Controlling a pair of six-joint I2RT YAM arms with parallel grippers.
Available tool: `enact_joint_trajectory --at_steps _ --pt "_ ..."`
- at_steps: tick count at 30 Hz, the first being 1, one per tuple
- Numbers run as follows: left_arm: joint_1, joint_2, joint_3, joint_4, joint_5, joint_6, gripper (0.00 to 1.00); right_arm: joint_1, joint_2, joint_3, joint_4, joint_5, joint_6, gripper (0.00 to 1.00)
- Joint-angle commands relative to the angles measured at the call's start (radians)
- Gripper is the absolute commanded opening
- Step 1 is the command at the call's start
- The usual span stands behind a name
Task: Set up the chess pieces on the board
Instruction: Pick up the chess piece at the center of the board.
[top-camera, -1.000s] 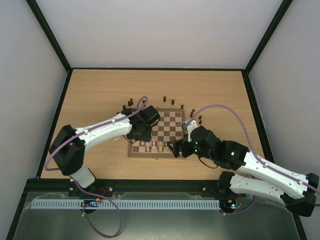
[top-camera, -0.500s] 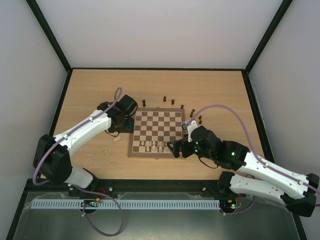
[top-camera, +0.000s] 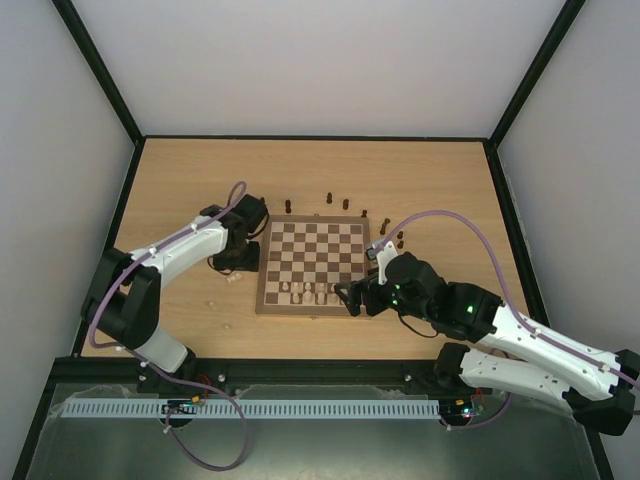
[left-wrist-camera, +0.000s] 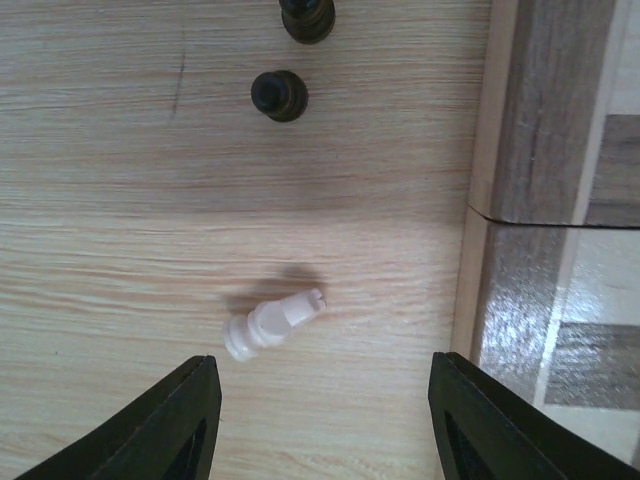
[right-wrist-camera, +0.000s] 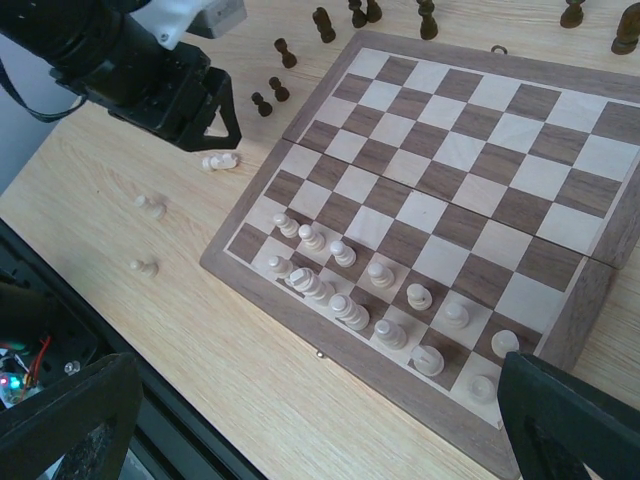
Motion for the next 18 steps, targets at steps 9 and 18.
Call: enact_joint_trajectory --at_steps 9,18 --pt "0.028 0.107 -0.013 0.057 0.007 0.049 0.58 -0.001 -0.018 -0.006 -0.008 -0.009 -0.006 0.99" --pt "0.029 0.161 -0.007 0.084 0.016 0.046 0.53 -0.002 -0.017 -0.006 -0.006 -0.014 -0.008 0.99"
